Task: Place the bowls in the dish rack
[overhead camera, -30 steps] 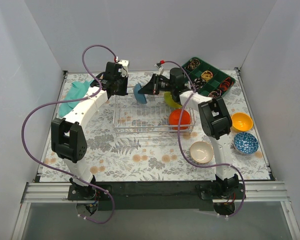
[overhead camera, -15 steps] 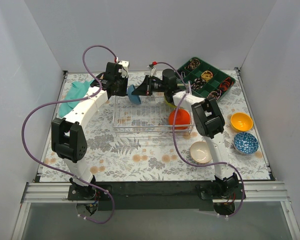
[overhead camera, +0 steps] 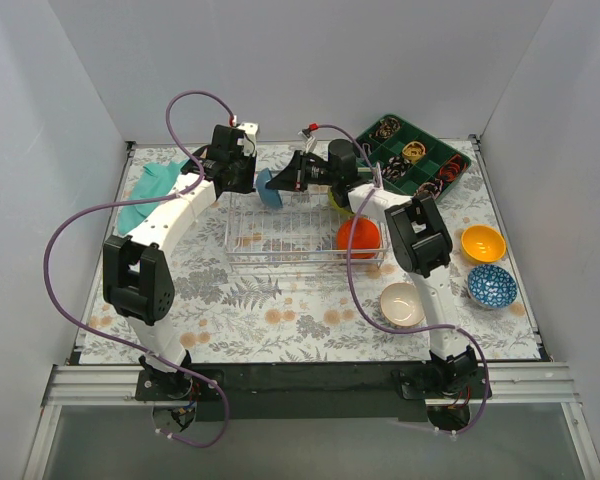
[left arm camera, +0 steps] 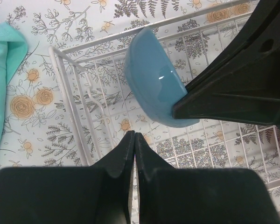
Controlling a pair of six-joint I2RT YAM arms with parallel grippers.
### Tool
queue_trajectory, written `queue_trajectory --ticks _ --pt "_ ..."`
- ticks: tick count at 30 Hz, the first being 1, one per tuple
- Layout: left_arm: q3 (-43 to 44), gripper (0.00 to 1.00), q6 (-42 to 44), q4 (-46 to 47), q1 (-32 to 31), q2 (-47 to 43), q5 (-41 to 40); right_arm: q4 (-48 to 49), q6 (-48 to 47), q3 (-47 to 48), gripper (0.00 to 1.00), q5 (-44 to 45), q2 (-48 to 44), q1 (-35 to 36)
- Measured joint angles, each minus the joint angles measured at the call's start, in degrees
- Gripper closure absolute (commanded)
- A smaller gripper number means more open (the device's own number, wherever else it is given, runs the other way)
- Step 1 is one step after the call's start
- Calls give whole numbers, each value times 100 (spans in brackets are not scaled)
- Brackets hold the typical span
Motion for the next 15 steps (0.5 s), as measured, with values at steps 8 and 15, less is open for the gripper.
queue_trajectory --ticks 8,15 --pt "2 100 0 2 0 164 28 -66 -142 -310 99 46 -214 -151" --pt "2 100 0 4 0 195 87 -321 -466 -448 88 273 -398 -177"
